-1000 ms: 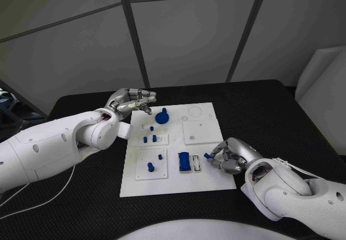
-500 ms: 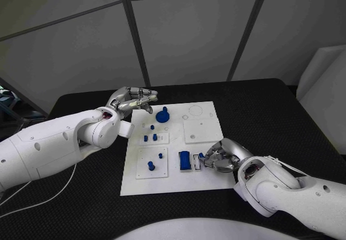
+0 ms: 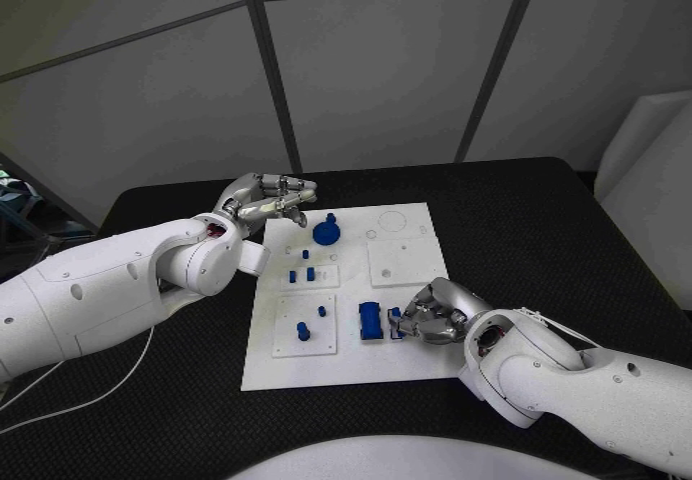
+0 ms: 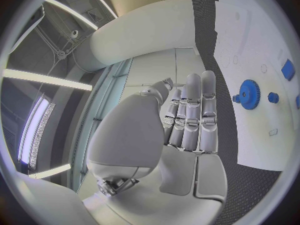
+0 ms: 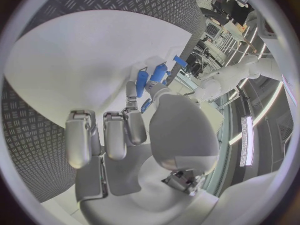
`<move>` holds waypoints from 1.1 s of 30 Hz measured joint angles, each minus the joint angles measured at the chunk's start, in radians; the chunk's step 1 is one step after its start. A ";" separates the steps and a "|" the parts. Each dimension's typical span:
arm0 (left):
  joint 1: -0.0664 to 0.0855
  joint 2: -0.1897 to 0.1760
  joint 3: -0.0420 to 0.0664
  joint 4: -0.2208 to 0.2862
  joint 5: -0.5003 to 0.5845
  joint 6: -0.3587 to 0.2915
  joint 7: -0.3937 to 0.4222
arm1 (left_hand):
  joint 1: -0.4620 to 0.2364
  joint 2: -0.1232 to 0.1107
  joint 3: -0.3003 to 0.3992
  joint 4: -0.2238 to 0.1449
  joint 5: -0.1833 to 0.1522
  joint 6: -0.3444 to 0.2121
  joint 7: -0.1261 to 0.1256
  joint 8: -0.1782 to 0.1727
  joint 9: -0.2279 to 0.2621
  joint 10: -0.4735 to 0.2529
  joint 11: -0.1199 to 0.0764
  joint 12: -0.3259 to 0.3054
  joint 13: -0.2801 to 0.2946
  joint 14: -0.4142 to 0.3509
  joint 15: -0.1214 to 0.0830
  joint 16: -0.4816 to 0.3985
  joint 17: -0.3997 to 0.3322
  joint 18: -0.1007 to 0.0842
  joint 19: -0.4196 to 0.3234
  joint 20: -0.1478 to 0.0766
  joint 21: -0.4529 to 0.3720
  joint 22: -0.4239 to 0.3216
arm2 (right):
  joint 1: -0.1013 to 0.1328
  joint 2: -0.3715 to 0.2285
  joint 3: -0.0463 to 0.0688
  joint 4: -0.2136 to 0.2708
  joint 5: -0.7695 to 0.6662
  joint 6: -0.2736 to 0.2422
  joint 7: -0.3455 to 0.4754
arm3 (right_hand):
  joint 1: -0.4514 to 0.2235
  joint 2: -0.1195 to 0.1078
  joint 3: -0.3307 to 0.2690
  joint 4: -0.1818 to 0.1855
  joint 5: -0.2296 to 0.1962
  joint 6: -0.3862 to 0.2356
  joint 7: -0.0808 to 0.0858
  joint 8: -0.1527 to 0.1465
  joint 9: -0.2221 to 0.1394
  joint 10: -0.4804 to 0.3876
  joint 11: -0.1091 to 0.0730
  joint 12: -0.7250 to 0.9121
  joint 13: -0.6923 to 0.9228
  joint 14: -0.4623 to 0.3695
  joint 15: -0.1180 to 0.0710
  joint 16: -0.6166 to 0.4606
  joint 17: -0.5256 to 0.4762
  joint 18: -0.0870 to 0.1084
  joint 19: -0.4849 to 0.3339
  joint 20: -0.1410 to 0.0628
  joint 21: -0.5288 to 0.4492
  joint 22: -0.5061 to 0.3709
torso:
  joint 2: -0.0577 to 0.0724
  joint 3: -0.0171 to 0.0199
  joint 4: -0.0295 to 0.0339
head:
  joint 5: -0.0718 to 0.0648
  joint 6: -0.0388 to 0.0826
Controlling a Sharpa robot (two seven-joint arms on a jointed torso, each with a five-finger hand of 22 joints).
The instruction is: Assemble the parts on the task board
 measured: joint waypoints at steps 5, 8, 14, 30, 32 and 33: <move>0.000 -0.001 0.000 0.000 0.000 0.001 0.000 | 0.000 0.000 0.000 0.000 0.000 0.000 0.000 0.000 0.000 0.000 0.000 0.000 0.000 0.000 0.000 0.000 0.000 0.000 0.000 0.000 0.000 0.000 | -0.001 0.004 -0.001 -0.005 0.001 0.003 -0.004 | -0.013 0.000 -0.022 0.009 -0.005 0.003 0.000 0.000 0.006 0.000 0.000 0.000 0.000 -0.001 -0.001 0.000 0.000 0.000 0.000 0.000 0.000 0.000 | 0.000 -0.0002 0.0000 | 0.002 -0.001; 0.000 -0.001 0.000 0.000 0.000 0.001 -0.001 | 0.000 0.000 0.000 0.000 0.000 0.000 0.000 0.000 0.000 0.000 0.000 0.000 0.000 0.000 0.000 0.000 0.000 0.000 0.000 0.000 0.000 0.000 | -0.001 0.006 -0.001 -0.006 0.002 0.006 -0.007 | -0.021 0.003 -0.041 0.016 0.005 0.003 0.000 0.000 0.008 0.000 0.000 0.000 0.000 -0.001 -0.001 0.000 0.000 0.000 0.000 0.000 0.000 0.000 | 0.000 -0.0001 0.0000 | 0.003 -0.002; 0.000 -0.001 0.000 0.001 0.000 0.002 -0.001 | 0.000 0.000 0.000 0.000 0.000 0.000 0.000 0.000 0.000 0.000 0.000 0.000 0.000 0.000 0.000 0.000 0.000 0.000 0.000 0.000 0.000 0.000 | -0.001 0.006 -0.001 -0.006 0.003 0.010 -0.011 | -0.066 -0.002 -0.095 0.044 -0.005 0.003 0.000 0.000 0.015 0.000 0.000 0.000 0.000 -0.001 -0.001 0.000 0.000 0.000 0.004 -0.004 0.000 0.000 | -0.001 0.0003 -0.0001 | 0.004 -0.003; 0.000 -0.002 0.000 0.001 0.000 0.004 -0.003 | 0.000 0.000 0.000 0.000 0.000 0.000 0.000 0.000 0.000 0.000 0.000 0.000 0.000 0.000 0.000 0.000 0.000 0.000 0.000 0.000 0.000 0.000 | -0.002 0.003 -0.002 0.001 -0.011 0.021 -0.013 | -0.145 0.027 -0.226 0.065 -0.091 0.003 0.000 0.000 0.032 0.000 0.000 0.000 0.000 -0.001 -0.001 0.000 0.000 0.000 0.004 -0.004 0.000 0.000 | -0.002 0.0004 -0.0006 | 0.004 -0.001; 0.000 -0.002 0.000 0.001 0.000 0.004 -0.003 | 0.000 0.000 0.000 0.000 0.000 0.000 0.000 0.000 0.000 0.000 0.000 0.000 0.000 0.000 0.000 0.000 0.000 0.000 0.000 0.000 0.000 0.000 | -0.002 0.001 -0.002 0.004 -0.013 0.022 -0.013 | -0.170 0.039 -0.250 0.065 -0.112 0.003 0.000 0.000 0.034 0.000 0.000 0.000 0.000 -0.001 -0.001 0.000 0.000 0.000 0.004 -0.003 0.000 0.000 | -0.001 0.0004 -0.0010 | 0.004 0.000; 0.000 -0.002 0.000 0.001 0.000 0.004 -0.003 | 0.000 0.000 0.000 0.000 0.000 0.000 0.000 0.000 0.000 0.000 0.000 0.000 0.000 0.000 0.000 0.000 0.000 0.000 0.000 0.000 0.000 0.000 | -0.002 0.000 -0.002 0.005 -0.015 0.022 -0.013 | -0.174 0.043 -0.256 0.065 -0.115 0.003 0.000 0.000 0.035 0.000 0.000 0.000 0.000 -0.001 -0.001 0.000 0.000 0.000 0.004 -0.003 0.000 0.000 | -0.001 0.0004 -0.0010 | 0.004 0.000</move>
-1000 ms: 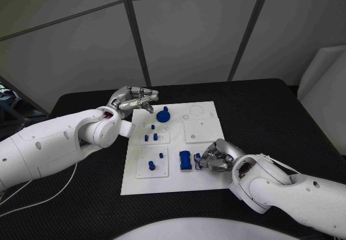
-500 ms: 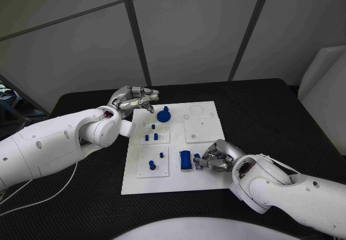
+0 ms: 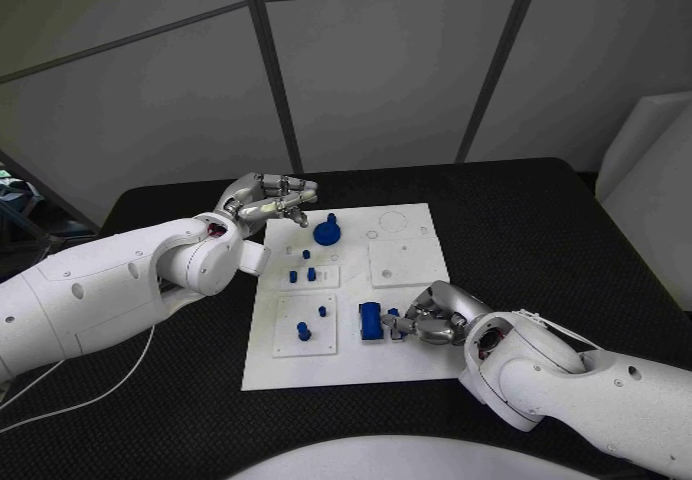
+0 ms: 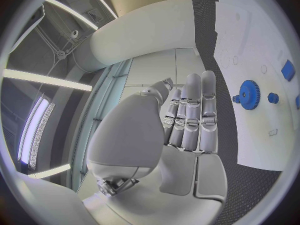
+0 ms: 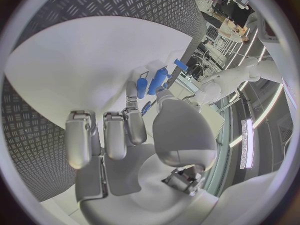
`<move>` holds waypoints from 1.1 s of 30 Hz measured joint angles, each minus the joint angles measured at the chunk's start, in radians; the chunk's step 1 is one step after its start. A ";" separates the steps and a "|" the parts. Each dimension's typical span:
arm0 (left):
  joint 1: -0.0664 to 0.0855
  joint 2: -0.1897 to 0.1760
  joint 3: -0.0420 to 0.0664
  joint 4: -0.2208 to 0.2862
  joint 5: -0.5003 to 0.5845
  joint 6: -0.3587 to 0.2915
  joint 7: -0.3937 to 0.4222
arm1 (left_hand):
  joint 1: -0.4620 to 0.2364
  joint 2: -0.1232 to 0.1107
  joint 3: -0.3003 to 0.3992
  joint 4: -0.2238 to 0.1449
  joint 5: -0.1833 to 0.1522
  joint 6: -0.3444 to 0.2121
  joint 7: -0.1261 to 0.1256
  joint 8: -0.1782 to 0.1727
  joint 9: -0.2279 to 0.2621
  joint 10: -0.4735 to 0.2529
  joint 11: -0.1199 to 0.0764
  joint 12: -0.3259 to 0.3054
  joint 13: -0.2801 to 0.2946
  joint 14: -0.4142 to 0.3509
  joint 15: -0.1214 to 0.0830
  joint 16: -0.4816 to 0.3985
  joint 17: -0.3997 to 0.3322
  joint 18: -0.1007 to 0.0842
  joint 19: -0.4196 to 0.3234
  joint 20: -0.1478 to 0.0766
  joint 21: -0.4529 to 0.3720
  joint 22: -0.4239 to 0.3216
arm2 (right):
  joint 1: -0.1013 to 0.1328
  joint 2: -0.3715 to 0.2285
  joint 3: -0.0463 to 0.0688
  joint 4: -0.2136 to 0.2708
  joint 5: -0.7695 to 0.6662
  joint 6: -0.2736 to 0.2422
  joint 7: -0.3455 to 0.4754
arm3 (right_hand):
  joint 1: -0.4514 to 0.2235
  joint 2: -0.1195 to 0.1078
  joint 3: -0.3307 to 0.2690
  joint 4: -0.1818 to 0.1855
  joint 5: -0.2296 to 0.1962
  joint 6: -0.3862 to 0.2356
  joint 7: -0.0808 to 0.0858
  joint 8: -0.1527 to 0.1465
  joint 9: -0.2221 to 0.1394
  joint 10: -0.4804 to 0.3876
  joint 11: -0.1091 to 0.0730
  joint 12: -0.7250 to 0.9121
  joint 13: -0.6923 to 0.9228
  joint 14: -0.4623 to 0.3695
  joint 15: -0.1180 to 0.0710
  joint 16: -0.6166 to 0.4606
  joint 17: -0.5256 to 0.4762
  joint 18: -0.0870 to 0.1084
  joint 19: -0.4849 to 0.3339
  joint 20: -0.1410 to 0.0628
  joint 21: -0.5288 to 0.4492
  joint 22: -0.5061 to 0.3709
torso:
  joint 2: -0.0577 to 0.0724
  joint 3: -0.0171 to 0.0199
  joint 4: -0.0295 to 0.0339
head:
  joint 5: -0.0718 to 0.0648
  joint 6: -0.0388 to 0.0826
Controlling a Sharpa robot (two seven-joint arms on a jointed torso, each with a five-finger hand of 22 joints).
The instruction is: Assemble the parts on the task board
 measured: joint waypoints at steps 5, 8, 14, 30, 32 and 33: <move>0.000 0.000 0.000 0.000 0.000 0.000 0.000 | 0.000 0.000 0.003 -0.003 0.000 0.000 0.000 0.000 0.000 0.000 0.000 0.000 0.000 0.000 0.000 0.000 0.000 0.000 0.000 0.000 0.000 0.001 | -0.001 -0.006 0.000 0.007 -0.009 0.000 0.003 | -0.007 0.007 -0.012 -0.002 -0.004 0.000 0.000 0.000 0.003 0.000 0.000 0.000 0.000 0.000 0.000 0.000 0.000 0.000 0.000 0.000 0.000 0.000 | 0.000 0.0000 0.0000 | 0.000 0.000; 0.000 -0.001 0.000 0.000 0.000 0.000 0.000 | 0.000 0.000 0.003 -0.003 0.000 0.000 0.000 0.000 0.000 0.000 0.000 0.000 0.000 0.000 0.000 0.000 0.000 0.000 0.000 0.000 0.000 0.001 | -0.001 -0.010 -0.001 0.012 -0.014 0.000 0.005 | -0.011 0.011 -0.021 -0.001 0.011 0.004 -0.004 0.000 0.005 0.000 0.000 0.000 0.000 0.000 0.000 0.000 0.000 0.000 0.000 0.000 0.000 0.000 | 0.000 0.0001 0.0000 | -0.001 0.000; 0.000 -0.001 0.000 -0.001 0.000 0.001 0.000 | 0.000 0.000 0.003 -0.003 0.000 0.000 0.000 0.000 0.000 0.000 0.000 0.000 0.000 0.000 0.000 0.000 0.000 0.000 0.000 0.000 0.000 0.001 | -0.001 -0.020 -0.001 0.020 -0.029 0.000 0.011 | -0.003 0.020 -0.029 -0.004 0.031 0.006 -0.006 0.000 0.008 0.000 0.000 0.000 0.000 0.000 0.000 0.000 0.000 0.000 0.000 0.000 0.000 0.000 | 0.000 0.0003 0.0002 | -0.001 -0.001; 0.000 0.000 0.000 -0.001 0.000 0.001 0.000 | 0.000 0.000 0.003 -0.003 0.000 0.000 0.000 0.000 0.000 0.000 0.000 0.000 0.000 0.000 0.000 0.000 0.000 0.000 0.000 0.000 0.000 0.001 | -0.001 -0.052 -0.001 0.013 -0.059 -0.011 0.054 | 0.223 0.036 -0.022 -0.093 -0.025 -0.029 0.006 -0.020 0.010 -0.009 -0.003 -0.040 0.002 0.004 -0.004 -0.018 0.000 0.000 -0.004 -0.003 -0.027 0.000 | -0.001 -0.0004 0.0011 | -0.003 0.003; 0.000 -0.001 0.000 -0.001 0.000 0.001 0.000 | 0.000 0.000 0.003 -0.003 0.000 0.000 0.000 0.000 0.000 0.000 0.000 0.000 0.000 0.000 0.000 0.000 0.000 0.000 0.000 0.000 0.000 0.001 | -0.002 -0.065 0.003 0.012 -0.044 -0.027 0.097 | 0.234 0.033 -0.022 -0.093 -0.005 -0.063 0.020 -0.044 -0.001 -0.051 0.010 -0.125 -0.012 0.000 0.001 -0.057 0.000 0.001 -0.029 0.001 -0.078 0.000 | -0.003 -0.0005 0.0011 | -0.001 0.004; 0.000 -0.002 0.000 -0.001 0.000 0.001 0.000 | 0.000 0.000 0.003 -0.003 0.000 -0.002 -0.002 0.000 0.000 0.000 0.000 0.000 0.000 0.000 0.000 0.000 -0.001 0.000 0.000 0.000 0.000 0.001 | -0.003 -0.071 0.010 0.011 -0.029 -0.035 0.122 | 0.246 0.030 -0.025 -0.093 0.005 -0.079 0.028 -0.056 -0.007 -0.073 0.018 -0.173 -0.049 0.000 0.008 -0.073 -0.003 0.012 -0.046 0.005 -0.099 0.000 | -0.004 -0.0006 0.0011 | -0.001 0.005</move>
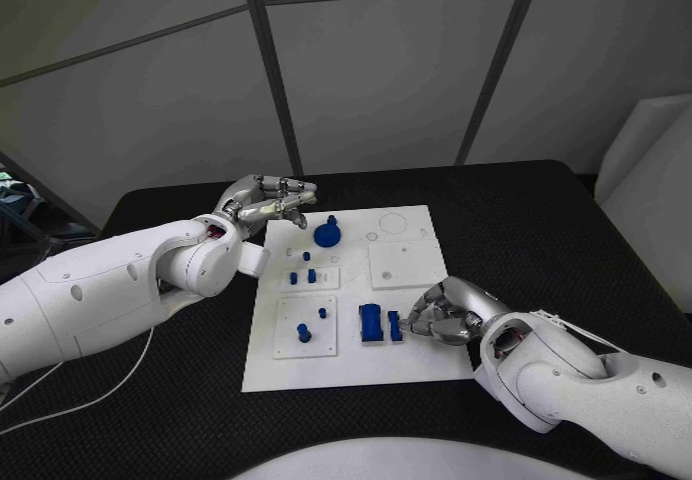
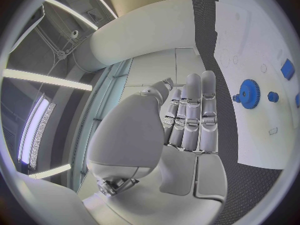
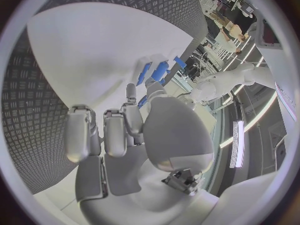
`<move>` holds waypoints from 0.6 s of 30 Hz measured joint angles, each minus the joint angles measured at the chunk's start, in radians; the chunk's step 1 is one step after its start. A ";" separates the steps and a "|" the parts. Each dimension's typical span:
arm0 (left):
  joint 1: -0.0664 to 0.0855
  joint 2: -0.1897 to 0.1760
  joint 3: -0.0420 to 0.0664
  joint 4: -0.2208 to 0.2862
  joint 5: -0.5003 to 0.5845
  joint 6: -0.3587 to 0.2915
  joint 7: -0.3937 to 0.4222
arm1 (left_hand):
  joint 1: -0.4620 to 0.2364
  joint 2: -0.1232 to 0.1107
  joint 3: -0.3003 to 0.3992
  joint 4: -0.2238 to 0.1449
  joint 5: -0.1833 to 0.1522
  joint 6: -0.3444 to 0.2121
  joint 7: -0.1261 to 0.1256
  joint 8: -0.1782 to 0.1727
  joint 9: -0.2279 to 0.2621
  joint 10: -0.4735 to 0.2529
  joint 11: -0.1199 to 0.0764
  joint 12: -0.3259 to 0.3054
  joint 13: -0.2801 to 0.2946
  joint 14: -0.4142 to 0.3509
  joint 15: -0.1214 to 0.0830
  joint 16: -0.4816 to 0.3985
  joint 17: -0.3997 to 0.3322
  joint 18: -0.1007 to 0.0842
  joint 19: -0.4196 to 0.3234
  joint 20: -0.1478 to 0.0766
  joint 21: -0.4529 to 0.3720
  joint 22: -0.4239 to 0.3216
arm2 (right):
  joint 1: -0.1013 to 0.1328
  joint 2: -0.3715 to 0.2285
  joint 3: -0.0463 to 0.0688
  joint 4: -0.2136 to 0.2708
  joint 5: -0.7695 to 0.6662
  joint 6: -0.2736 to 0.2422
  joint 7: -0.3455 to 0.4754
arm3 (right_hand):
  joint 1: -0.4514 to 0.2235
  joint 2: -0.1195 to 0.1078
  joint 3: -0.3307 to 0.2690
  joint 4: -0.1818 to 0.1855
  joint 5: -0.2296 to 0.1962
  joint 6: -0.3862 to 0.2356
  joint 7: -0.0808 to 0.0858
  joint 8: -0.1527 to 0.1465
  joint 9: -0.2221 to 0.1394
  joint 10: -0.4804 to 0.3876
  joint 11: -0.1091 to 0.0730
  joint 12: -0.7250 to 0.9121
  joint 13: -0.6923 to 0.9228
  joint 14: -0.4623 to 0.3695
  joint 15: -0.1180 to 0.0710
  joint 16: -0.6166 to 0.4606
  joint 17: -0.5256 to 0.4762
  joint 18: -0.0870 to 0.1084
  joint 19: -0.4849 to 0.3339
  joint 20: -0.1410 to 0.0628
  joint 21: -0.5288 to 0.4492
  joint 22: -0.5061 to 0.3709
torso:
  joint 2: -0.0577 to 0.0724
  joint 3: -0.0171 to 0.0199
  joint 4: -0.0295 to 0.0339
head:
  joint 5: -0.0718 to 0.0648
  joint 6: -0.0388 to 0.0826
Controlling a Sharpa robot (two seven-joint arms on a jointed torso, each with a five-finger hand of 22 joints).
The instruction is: Assemble the parts on the task board
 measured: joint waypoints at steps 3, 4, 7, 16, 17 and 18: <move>0.000 -0.004 0.000 0.000 0.002 0.000 0.002 | -0.005 0.004 0.003 0.003 0.000 -0.001 -0.001 0.004 0.000 -0.007 0.000 0.004 0.000 0.000 0.000 0.000 0.000 0.000 0.000 0.000 0.000 0.001 | 0.010 -0.022 0.016 -0.011 0.098 -0.025 0.117 | 0.054 0.014 0.004 -0.006 0.017 -0.036 0.026 -0.038 -0.018 -0.129 0.022 -0.260 -0.184 -0.006 0.023 -0.136 -0.149 0.045 -0.122 0.017 -0.151 -0.046 | -0.005 -0.0012 0.0008 | 0.000 0.007; -0.001 -0.004 0.000 -0.002 0.004 -0.001 0.003 | -0.013 0.003 0.002 0.003 0.000 -0.001 -0.001 0.004 0.000 -0.007 0.000 0.005 0.000 -0.002 0.002 0.000 0.000 0.000 0.000 0.000 0.000 0.001 | 0.018 -0.025 0.018 -0.021 0.137 -0.030 0.157 | 0.070 0.016 0.007 -0.009 0.017 -0.042 0.031 -0.049 -0.023 -0.159 0.026 -0.334 -0.242 -0.014 0.030 -0.186 -0.202 0.054 -0.156 0.022 -0.201 -0.084 | -0.007 -0.0023 0.0012 | -0.002 0.009; -0.001 -0.004 0.000 -0.009 0.015 -0.003 0.012 | -0.073 -0.012 -0.035 0.034 -0.007 -0.001 -0.001 0.015 0.001 -0.020 -0.001 0.012 0.000 -0.041 0.015 -0.028 -0.012 0.000 -0.038 0.012 -0.033 -0.016 | 0.059 -0.019 0.024 -0.082 0.296 -0.035 0.300 | 0.127 0.022 0.032 -0.021 -0.021 -0.056 0.046 -0.076 -0.037 -0.271 0.042 -0.555 -0.413 -0.131 0.042 -0.504 -0.528 0.123 -0.373 0.037 -0.511 -0.349 | -0.018 -0.0063 0.0006 | -0.004 0.021; -0.004 0.033 0.000 -0.078 0.093 -0.043 0.067 | -0.060 0.024 -0.128 0.047 -0.042 -0.005 -0.005 0.013 0.000 -0.010 0.028 -0.059 -0.047 -0.228 0.089 -0.460 -0.190 -0.001 -0.305 0.101 -0.350 -0.263 | 0.153 0.102 0.032 -0.369 0.752 0.013 0.648 | 0.209 0.008 0.116 -0.002 -0.127 -0.091 0.096 -0.161 -0.119 -0.345 0.123 -0.913 -0.816 -0.356 0.138 -1.048 -0.844 0.129 -0.561 0.122 -0.922 -0.641 | -0.063 -0.0270 -0.0142 | -0.004 0.083; -0.005 0.043 0.000 -0.093 0.108 -0.052 0.076 | -0.059 0.025 -0.130 0.050 -0.042 -0.005 -0.005 0.008 0.000 -0.008 0.030 -0.071 -0.047 -0.234 0.095 -0.487 -0.199 -0.014 -0.323 0.107 -0.368 -0.280 | 0.161 0.123 0.033 -0.409 0.797 0.025 0.681 | 0.211 0.006 0.121 0.002 -0.135 -0.089 0.101 -0.166 -0.131 -0.342 0.125 -0.938 -0.857 -0.381 0.150 -1.096 -0.874 0.129 -0.576 0.134 -0.960 -0.667 | -0.066 -0.0290 -0.0154 | -0.003 0.092; -0.007 0.051 0.000 -0.107 0.119 -0.059 0.083 | -0.059 0.025 -0.141 0.051 -0.042 -0.008 -0.008 -0.002 -0.001 -0.004 0.035 -0.095 -0.048 -0.253 0.106 -0.539 -0.217 -0.054 -0.358 0.122 -0.399 -0.314 | 0.165 0.140 0.033 -0.440 0.830 0.034 0.704 | 0.211 0.006 0.125 0.006 -0.140 -0.094 0.107 -0.170 -0.146 -0.338 0.130 -0.964 -0.901 -0.406 0.165 -1.146 -0.909 0.129 -0.590 0.148 -1.001 -0.698 | -0.070 -0.0303 -0.0166 | -0.003 0.100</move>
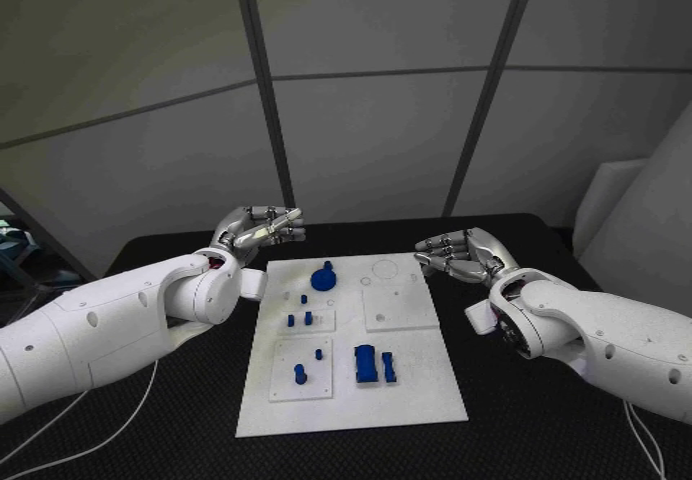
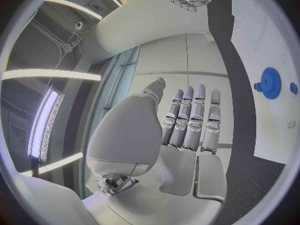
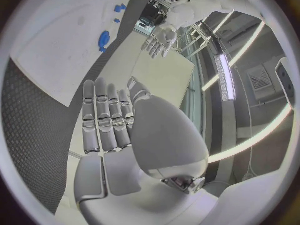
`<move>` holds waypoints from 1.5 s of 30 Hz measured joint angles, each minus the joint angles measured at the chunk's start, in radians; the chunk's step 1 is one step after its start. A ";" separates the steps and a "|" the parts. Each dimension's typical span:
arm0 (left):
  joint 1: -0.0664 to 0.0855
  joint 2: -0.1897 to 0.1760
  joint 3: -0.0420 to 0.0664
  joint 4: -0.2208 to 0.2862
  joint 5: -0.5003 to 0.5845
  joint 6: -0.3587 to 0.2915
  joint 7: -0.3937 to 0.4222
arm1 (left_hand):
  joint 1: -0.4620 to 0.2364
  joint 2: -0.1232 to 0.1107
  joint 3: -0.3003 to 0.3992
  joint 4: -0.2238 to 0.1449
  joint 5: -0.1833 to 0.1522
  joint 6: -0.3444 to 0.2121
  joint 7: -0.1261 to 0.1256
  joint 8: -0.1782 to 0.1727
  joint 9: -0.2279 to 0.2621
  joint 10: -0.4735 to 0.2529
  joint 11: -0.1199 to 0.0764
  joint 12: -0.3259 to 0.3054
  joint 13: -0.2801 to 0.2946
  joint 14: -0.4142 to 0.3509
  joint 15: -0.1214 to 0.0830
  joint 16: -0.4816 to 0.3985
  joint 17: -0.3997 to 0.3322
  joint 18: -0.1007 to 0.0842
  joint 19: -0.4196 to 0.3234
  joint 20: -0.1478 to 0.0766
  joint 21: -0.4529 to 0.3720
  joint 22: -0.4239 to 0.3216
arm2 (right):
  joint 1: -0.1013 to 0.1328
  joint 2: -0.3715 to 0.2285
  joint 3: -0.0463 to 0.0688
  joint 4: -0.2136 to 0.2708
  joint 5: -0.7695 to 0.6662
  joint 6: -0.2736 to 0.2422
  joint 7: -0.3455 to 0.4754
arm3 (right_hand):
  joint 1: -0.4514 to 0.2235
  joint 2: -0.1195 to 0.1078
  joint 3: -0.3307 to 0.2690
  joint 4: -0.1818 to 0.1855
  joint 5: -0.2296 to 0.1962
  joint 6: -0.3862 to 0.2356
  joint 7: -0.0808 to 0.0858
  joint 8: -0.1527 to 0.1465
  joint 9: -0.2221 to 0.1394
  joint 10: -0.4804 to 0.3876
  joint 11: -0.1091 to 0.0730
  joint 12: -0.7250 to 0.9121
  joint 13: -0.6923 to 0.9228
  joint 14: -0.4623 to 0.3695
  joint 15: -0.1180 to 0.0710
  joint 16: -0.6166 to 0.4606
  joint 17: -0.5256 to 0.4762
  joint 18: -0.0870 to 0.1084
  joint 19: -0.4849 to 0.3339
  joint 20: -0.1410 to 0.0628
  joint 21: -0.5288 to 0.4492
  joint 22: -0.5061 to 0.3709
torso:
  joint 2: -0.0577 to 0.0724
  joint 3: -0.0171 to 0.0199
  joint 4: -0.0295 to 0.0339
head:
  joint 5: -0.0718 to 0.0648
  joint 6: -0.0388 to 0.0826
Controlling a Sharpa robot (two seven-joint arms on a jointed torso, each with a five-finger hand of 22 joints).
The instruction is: Assemble the parts on the task board
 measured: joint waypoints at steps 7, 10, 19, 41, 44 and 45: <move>-0.006 0.076 0.000 -0.118 0.084 -0.061 0.048 | -0.003 0.027 -0.065 0.004 0.000 -0.024 -0.038 -0.056 0.000 -0.024 0.031 -0.131 0.000 -0.045 0.033 -0.191 -0.074 0.062 -0.151 0.038 -0.015 -0.161 | 0.030 0.149 0.001 -0.244 0.182 0.066 0.121 | -0.035 0.013 -0.005 -0.041 0.000 -0.015 0.006 -0.001 -0.115 0.003 0.032 -0.115 -0.227 -0.028 0.039 -0.195 -0.199 0.000 0.023 0.063 -0.214 -0.192 | -0.020 -0.0044 -0.0073 | 0.010 0.044; -0.008 0.101 0.000 -0.153 0.109 -0.081 0.062 | 0.003 0.047 -0.093 -0.001 0.000 -0.024 -0.039 -0.057 -0.001 -0.026 0.029 -0.172 -0.002 -0.041 0.029 -0.238 -0.080 0.061 -0.157 0.038 -0.015 -0.205 | 0.033 0.183 0.001 -0.309 0.223 0.090 0.147 | -0.057 0.029 -0.017 -0.069 0.000 -0.018 0.007 -0.001 -0.149 0.000 0.035 -0.120 -0.276 -0.024 0.046 -0.204 -0.255 0.000 0.041 0.070 -0.270 -0.252 | -0.025 -0.0045 -0.0081 | 0.014 0.050; -0.009 0.084 -0.017 -0.082 0.106 -0.105 0.060 | -0.409 0.102 -0.160 -0.050 -0.047 -0.299 -0.081 -0.103 -0.049 -0.304 -0.026 -0.237 -0.047 -0.290 -0.021 -0.296 -0.127 0.061 -0.324 -0.046 -0.062 -0.321 | 0.032 0.149 -0.021 -0.232 0.241 0.065 0.150 | -0.481 0.038 -0.073 -0.117 -0.053 -0.291 -0.046 -0.045 -0.213 -0.305 -0.008 -0.169 -0.339 -0.323 0.009 -0.250 -0.304 -0.025 -0.208 -0.005 -0.321 -0.362 | -0.025 -0.0056 0.0082 | 0.002 0.057; -0.014 0.032 -0.086 0.229 0.070 -0.424 0.116 | -1.006 0.118 -0.206 -0.152 -0.151 -0.696 -0.180 -0.119 -0.064 -0.709 -0.145 -0.288 -0.062 -0.655 -0.131 -0.361 -0.142 -0.025 -0.576 -0.195 -0.073 -0.482 | 0.050 0.029 -0.107 0.106 0.544 -0.246 0.315 | -1.091 0.040 -0.092 -0.199 -0.165 -0.688 -0.169 -0.060 -0.268 -0.749 -0.118 -0.183 -0.356 -0.760 -0.088 -0.265 -0.393 -0.134 -0.578 -0.151 -0.402 -0.509 | -0.027 -0.0106 0.0865 | -0.032 0.081; -0.014 0.031 -0.086 0.230 0.068 -0.435 0.119 | -1.056 0.118 -0.205 -0.153 -0.155 -0.728 -0.182 -0.119 -0.065 -0.742 -0.150 -0.288 -0.062 -0.685 -0.133 -0.361 -0.142 -0.025 -0.598 -0.217 -0.073 -0.495 | 0.050 0.029 -0.107 0.107 0.557 -0.258 0.323 | -1.140 0.040 -0.092 -0.199 -0.165 -0.720 -0.173 -0.060 -0.268 -0.785 -0.121 -0.184 -0.356 -0.795 -0.089 -0.265 -0.393 -0.149 -0.607 -0.165 -0.402 -0.535 | -0.027 -0.0106 0.0871 | -0.032 0.081; -0.014 0.031 -0.086 0.230 0.067 -0.438 0.120 | -1.070 0.118 -0.203 -0.154 -0.155 -0.738 -0.183 -0.119 -0.065 -0.751 -0.150 -0.288 -0.063 -0.694 -0.133 -0.361 -0.142 -0.024 -0.604 -0.223 -0.073 -0.503 | 0.050 0.029 -0.107 0.107 0.560 -0.261 0.325 | -1.155 0.041 -0.092 -0.199 -0.165 -0.729 -0.174 -0.060 -0.269 -0.796 -0.121 -0.184 -0.356 -0.805 -0.089 -0.265 -0.394 -0.149 -0.614 -0.170 -0.402 -0.545 | -0.027 -0.0107 0.0871 | -0.032 0.081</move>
